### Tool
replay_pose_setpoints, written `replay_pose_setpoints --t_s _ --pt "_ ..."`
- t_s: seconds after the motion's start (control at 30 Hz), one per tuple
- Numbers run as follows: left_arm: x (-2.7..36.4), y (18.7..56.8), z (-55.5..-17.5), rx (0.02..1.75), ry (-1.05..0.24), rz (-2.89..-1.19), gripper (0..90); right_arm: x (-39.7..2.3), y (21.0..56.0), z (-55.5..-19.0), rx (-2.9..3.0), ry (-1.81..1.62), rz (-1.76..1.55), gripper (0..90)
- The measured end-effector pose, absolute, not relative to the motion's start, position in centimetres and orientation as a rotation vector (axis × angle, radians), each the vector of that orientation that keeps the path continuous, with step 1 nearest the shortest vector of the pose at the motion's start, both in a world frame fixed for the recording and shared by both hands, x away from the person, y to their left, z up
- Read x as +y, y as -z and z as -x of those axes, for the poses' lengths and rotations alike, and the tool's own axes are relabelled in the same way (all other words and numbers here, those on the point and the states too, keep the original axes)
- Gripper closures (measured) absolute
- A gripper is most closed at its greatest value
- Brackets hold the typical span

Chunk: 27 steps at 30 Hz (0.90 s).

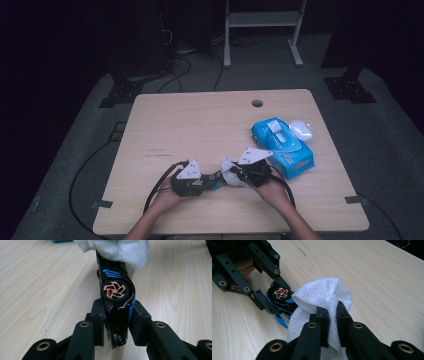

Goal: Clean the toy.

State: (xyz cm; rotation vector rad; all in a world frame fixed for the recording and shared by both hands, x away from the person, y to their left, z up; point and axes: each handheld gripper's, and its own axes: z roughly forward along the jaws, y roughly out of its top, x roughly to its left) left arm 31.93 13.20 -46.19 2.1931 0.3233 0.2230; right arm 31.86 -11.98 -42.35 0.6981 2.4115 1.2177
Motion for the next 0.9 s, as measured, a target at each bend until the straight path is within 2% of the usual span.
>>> replay_pose_setpoints --t_s 0.2,0.47,0.7,0.9 --pt "13.3 46.2 -32.0 0.321 -0.221 -2.194 68.4 -15.0 42.5 -33.2 2.340 -1.144 -0.829 84.3" --pt "13.3 46.2 -32.0 0.312 -0.228 -2.198 68.4 -12.8 42.3 -32.3 2.397 -1.217 -0.722 84.3" --pt "13.4 46.2 -32.0 0.310 -0.226 -2.198 68.5 -15.6 42.4 -33.2 2.337 -1.167 -0.839 84.4" --pt "13.4 46.2 -32.0 0.309 -0.230 -2.200 68.5 -14.3 42.2 -32.5 2.385 -1.231 -0.762 84.3"
